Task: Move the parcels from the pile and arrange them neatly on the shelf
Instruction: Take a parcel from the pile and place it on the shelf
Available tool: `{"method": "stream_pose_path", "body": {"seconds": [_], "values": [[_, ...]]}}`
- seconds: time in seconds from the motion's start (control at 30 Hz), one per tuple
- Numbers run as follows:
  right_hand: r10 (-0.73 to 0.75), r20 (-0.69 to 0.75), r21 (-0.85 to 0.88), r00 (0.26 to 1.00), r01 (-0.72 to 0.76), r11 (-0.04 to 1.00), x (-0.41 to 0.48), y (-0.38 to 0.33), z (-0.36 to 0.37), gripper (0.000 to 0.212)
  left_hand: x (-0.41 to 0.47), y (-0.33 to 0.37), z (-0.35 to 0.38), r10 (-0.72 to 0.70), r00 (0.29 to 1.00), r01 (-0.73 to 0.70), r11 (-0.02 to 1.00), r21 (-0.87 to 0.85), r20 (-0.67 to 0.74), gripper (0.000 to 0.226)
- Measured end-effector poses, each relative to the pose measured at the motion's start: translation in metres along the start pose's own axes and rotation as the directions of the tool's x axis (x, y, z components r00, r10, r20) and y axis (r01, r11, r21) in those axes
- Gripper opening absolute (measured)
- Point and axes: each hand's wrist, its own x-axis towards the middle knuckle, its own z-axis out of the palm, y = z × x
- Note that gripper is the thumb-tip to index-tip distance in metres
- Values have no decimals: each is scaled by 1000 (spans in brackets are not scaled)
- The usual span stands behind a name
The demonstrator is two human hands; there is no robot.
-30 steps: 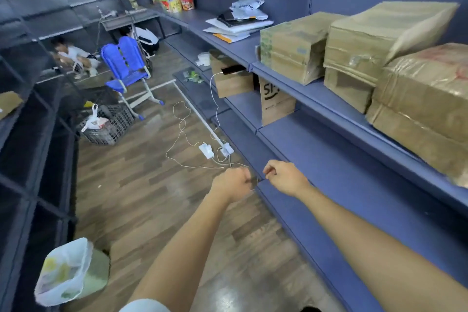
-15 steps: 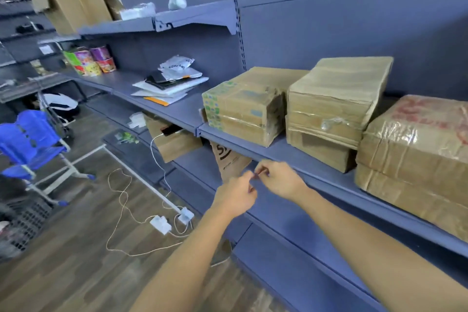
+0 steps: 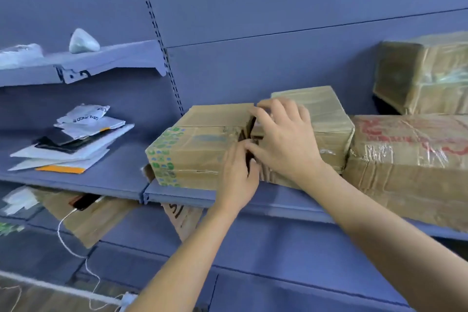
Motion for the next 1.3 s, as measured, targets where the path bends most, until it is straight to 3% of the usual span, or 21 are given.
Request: {"method": "stream_pose_path", "body": {"seconds": [0.1,0.23,0.3,0.43,0.53,0.6,0.67,0.73,0.8,0.9,1.0,1.07,1.17,1.23,1.3], "values": [[276,105,-163,955,-257,953,-15,7,1,73,7,-2,3,-61,995,76,972,-220,76,36],[587,214,-261,781,-533,805,-18,8,-9,87,11,0,9,-126,964,213,892,-400,232,30],[647,262,-252,716,-597,762,-15,6,-13,83,9,11,12,-109,942,270,809,-523,317,23],[692,264,-223,672,-656,722,-7,0,-13,78,11,22,12,-153,885,438,592,-676,439,29],[723,190,-179,664,-701,691,-5,-2,-18,66,9,16,4,-136,896,420,567,-709,422,45],[774,74,19,628,-777,629,-4,2,-26,51,10,14,-5,-115,923,370,519,-771,366,43],[848,18,350,530,-798,491,-1,4,-38,42,15,11,-10,-154,939,343,455,-822,307,53],[910,34,659,413,-693,290,3,5,-52,39,22,9,-14,-217,927,370,413,-832,305,66],[942,93,822,322,-559,110,6,5,-67,40,27,6,-17,-225,904,425,391,-817,363,66],[867,385,902,317,-326,-282,9,6,-82,56,31,0,-14,-173,856,516,296,-803,487,46],[659,703,711,266,-275,-647,4,6,-90,63,37,2,-10,-21,815,577,135,-806,579,83],[549,793,606,263,-253,-755,-4,-1,-89,49,41,9,-13,115,821,558,50,-828,560,76],[454,838,506,302,-119,-854,-21,-5,-75,76,46,12,-14,225,818,549,-37,-835,529,65],[393,858,451,331,-121,-884,-28,-6,-70,85,47,11,-14,214,827,540,-42,-841,520,62],[369,861,455,350,-207,-866,-35,-5,-67,75,47,11,-18,145,846,521,-21,-853,513,81]]}}
